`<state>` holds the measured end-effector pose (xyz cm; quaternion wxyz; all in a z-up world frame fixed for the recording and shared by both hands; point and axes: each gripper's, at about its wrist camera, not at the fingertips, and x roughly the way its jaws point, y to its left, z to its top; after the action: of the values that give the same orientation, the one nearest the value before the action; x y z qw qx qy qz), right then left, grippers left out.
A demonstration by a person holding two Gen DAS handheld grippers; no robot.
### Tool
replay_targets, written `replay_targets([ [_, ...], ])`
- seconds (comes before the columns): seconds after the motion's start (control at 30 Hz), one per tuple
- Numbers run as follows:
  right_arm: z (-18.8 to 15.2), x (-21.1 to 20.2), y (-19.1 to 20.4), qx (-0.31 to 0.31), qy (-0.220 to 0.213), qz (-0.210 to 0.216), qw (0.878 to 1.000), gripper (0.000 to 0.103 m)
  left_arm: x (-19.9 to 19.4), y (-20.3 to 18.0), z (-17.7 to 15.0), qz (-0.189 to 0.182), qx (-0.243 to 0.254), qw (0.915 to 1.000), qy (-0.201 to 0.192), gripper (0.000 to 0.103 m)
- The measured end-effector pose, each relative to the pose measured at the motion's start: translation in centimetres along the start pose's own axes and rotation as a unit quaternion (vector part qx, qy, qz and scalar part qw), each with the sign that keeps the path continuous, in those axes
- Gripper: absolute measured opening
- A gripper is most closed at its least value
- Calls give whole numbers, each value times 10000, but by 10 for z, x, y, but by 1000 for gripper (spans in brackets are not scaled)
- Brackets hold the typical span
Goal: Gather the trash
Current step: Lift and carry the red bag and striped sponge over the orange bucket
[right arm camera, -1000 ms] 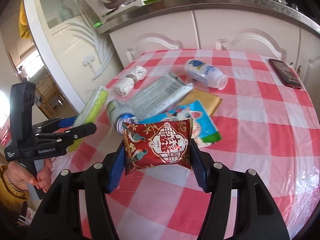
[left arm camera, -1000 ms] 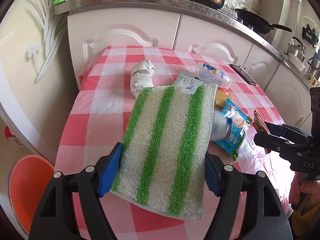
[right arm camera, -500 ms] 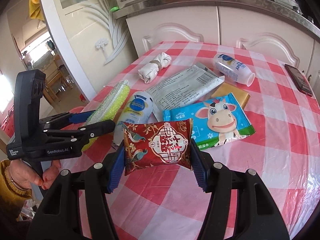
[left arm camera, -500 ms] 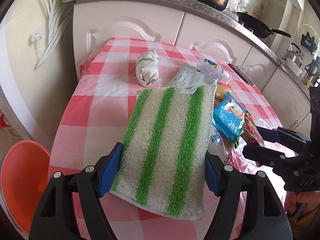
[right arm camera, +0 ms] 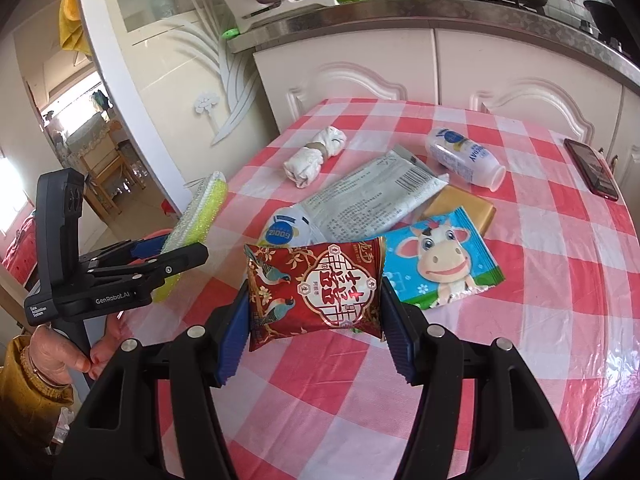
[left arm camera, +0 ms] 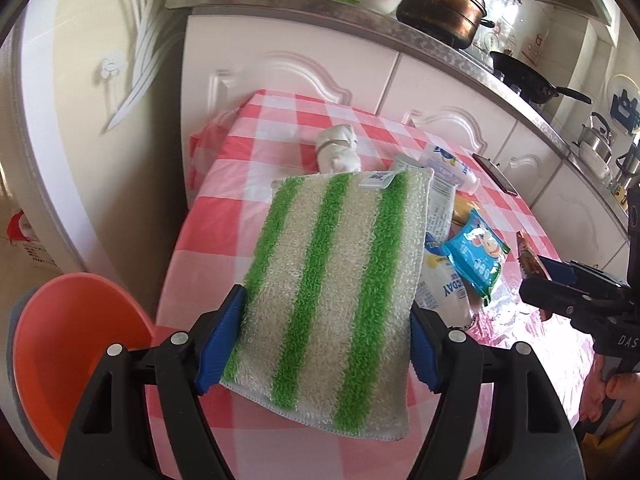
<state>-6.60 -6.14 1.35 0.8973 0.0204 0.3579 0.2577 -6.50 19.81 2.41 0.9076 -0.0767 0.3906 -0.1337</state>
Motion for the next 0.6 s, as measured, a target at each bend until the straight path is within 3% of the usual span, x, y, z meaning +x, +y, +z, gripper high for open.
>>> replay_targets([
  [0.33,9,10,30,-268,53,160,9995,61,-11,29,-10,190,-234,9995,-37,73],
  [0.6,16,28,75,-648,221,624,9957,61,-35,55,-16,479,-384,9980,-177,73],
])
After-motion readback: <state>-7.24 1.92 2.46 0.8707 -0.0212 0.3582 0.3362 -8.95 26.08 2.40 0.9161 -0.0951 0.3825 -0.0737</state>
